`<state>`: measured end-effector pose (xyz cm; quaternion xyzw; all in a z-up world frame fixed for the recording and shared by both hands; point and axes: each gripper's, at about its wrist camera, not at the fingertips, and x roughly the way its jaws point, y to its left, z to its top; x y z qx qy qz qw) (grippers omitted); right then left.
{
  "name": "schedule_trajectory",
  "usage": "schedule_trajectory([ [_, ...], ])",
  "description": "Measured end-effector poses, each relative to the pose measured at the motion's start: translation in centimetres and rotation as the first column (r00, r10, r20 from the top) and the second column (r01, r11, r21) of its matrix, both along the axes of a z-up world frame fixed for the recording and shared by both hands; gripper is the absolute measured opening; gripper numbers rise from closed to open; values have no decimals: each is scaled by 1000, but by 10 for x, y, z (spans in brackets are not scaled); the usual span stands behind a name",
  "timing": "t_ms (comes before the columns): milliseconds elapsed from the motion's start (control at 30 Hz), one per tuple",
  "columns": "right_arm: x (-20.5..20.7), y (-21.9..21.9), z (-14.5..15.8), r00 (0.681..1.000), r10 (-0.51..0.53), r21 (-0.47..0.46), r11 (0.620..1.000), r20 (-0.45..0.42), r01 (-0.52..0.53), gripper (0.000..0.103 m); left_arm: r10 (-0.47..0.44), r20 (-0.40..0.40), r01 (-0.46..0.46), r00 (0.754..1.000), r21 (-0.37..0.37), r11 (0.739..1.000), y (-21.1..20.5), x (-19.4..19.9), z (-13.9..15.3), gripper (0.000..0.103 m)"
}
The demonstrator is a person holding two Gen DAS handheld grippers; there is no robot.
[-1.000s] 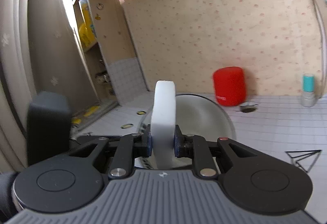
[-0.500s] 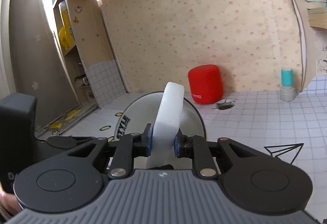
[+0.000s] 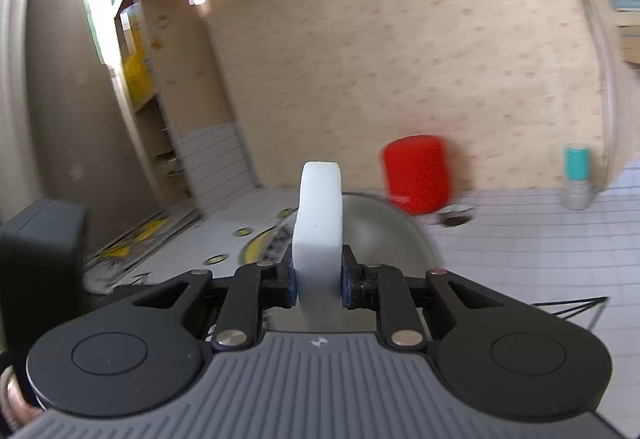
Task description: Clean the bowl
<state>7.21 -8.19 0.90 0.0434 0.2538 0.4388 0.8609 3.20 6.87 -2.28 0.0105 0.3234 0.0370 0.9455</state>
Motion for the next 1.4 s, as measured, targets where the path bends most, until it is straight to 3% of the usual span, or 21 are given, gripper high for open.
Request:
schedule_trajectory([
  [267, 4, -19, -2, 997, -77, 6, 997, -6, 77, 23, -10, -1, 10, 1000, 1, 1000, -1, 0, 0, 75],
  [567, -4, 10, 0, 997, -1, -48, 999, 71, 5, 23, 0, 1, 0, 1000, -3, 1000, -1, -2, -1, 75],
  [800, -5, 5, 1, 998, -12, -53, 998, 63, 15, 23, 1, -3, -1, 1000, 11, 1000, 4, 1, -1, 76],
  [1067, -5, -4, 4, 997, -45, -47, 998, 55, 48, 23, 3, -15, -4, 1000, -53, 999, 11, 2, -4, 76],
  [1233, -6, -10, 6, 997, -66, -43, 997, 50, 68, 24, 9, -15, -9, 1000, -55, 998, 11, 2, -5, 75],
  [1300, -6, -12, 6, 996, -74, -42, 996, 47, 76, 39, 14, -15, -15, 1000, -52, 999, 11, 2, -5, 75],
  [1400, -6, -15, 5, 995, -86, -39, 995, 43, 88, 51, 31, -15, -32, 999, -61, 998, 13, 1, -5, 75],
])
